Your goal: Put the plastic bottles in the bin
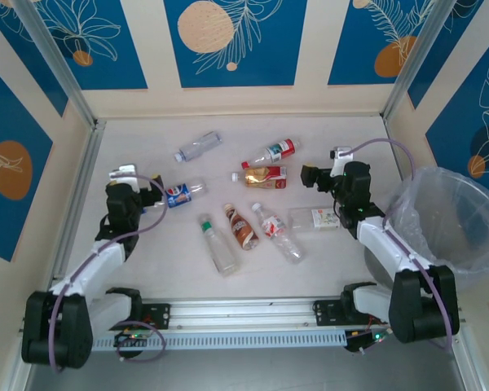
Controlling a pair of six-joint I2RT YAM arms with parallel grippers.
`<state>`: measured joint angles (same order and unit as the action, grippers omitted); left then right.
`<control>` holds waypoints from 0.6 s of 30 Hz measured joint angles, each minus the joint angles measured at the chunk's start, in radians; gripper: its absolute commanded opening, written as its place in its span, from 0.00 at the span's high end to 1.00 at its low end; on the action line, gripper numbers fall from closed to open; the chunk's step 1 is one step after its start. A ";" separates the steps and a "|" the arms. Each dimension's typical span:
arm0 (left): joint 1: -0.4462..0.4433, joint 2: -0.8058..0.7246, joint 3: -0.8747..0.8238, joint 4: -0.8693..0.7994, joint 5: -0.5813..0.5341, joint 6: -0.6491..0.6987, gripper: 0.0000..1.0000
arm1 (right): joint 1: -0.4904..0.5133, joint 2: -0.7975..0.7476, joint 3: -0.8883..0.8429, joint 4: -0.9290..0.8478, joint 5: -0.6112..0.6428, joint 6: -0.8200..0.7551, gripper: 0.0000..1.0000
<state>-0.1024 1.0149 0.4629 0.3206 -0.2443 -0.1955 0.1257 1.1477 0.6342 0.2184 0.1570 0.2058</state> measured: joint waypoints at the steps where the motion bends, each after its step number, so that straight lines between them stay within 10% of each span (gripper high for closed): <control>1: 0.000 -0.023 0.027 -0.064 -0.014 -0.047 0.01 | 0.004 -0.014 0.020 -0.039 0.000 0.041 0.01; 18: 0.000 0.009 0.285 -0.776 -0.006 -0.534 0.01 | 0.006 0.108 0.143 -0.227 -0.157 0.216 0.01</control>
<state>-0.1028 1.0241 0.7479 -0.4553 -0.2508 -0.7300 0.1314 1.2556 0.7776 -0.0086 0.0002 0.4221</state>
